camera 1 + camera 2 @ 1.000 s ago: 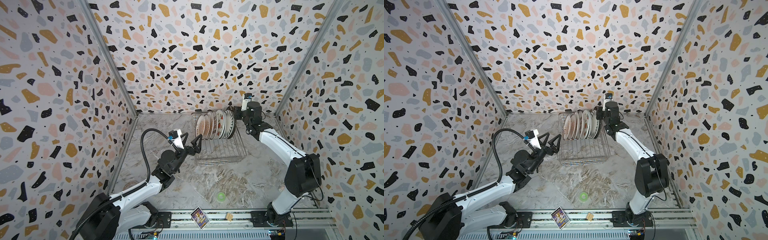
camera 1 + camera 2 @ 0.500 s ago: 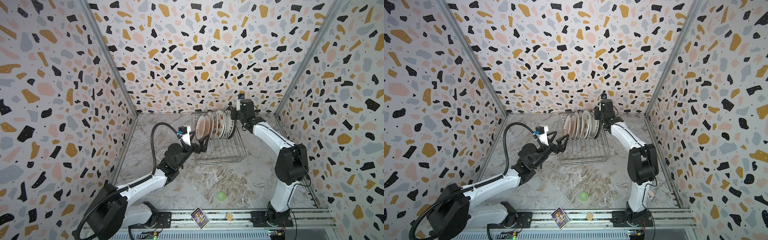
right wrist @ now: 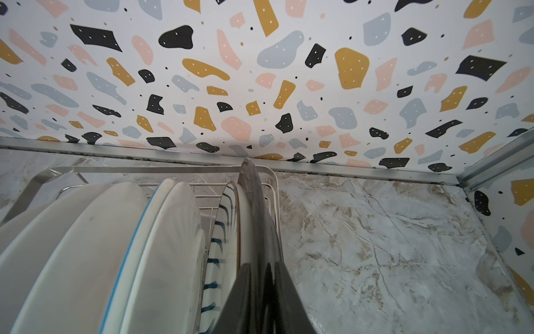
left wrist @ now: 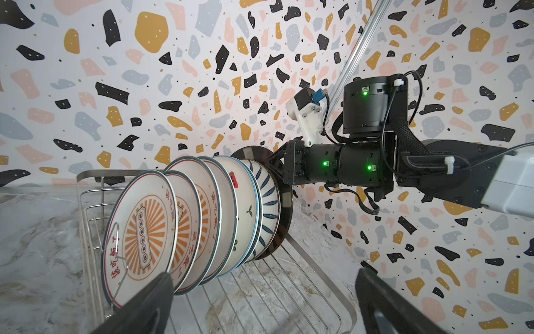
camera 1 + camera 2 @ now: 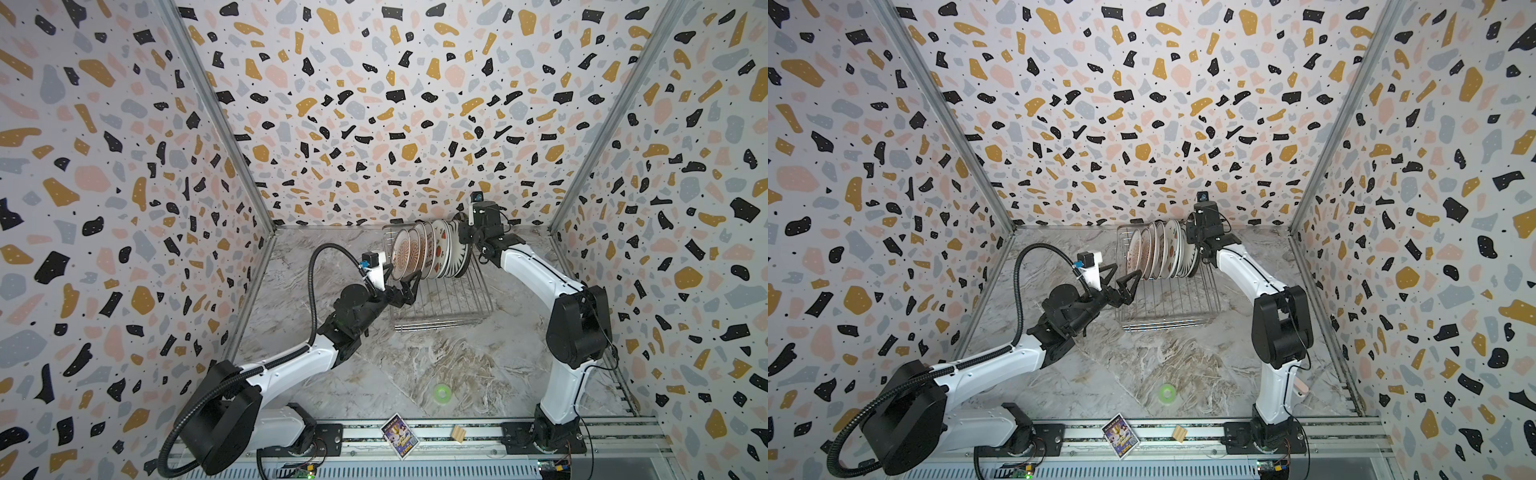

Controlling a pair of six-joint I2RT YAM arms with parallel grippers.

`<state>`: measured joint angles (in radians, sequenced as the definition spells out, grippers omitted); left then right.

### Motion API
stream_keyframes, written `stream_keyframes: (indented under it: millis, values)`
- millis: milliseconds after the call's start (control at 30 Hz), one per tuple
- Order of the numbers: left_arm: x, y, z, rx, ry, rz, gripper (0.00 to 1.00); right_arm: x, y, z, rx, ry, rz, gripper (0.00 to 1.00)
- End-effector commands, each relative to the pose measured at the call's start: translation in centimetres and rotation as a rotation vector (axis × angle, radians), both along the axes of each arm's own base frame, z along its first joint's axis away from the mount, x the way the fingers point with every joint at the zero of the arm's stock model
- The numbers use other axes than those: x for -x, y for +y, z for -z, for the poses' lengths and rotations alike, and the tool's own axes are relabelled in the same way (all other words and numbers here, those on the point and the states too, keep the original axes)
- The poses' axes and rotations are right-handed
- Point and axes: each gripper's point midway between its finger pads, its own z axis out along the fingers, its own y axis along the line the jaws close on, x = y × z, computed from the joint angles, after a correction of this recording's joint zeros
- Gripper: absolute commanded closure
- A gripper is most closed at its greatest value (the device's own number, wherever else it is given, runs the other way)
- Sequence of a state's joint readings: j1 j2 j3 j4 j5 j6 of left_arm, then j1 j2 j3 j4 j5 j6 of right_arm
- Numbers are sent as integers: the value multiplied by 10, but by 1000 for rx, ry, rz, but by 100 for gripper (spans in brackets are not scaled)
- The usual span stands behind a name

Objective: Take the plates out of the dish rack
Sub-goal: 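Close the right gripper on the rim of the dark-rimmed plate at the rack's end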

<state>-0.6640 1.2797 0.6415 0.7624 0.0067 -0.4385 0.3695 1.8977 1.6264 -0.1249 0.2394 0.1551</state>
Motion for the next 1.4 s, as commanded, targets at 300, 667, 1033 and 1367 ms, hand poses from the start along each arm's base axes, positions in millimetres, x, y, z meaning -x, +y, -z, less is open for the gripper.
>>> stream_keyframes:
  millis: [300,667,1033,1367]
  values:
    - [-9,13,-14,41,-14,-112,1,4,3,-15,63,-29,42,89]
    - [-14,13,-7,29,-1,-134,0,14,-4,-61,161,-145,141,99]
    - [-31,1,-5,38,26,-141,0,48,-16,-116,154,-288,154,100]
    - [-40,-13,-9,36,43,-119,0,82,-32,-146,149,-367,212,100]
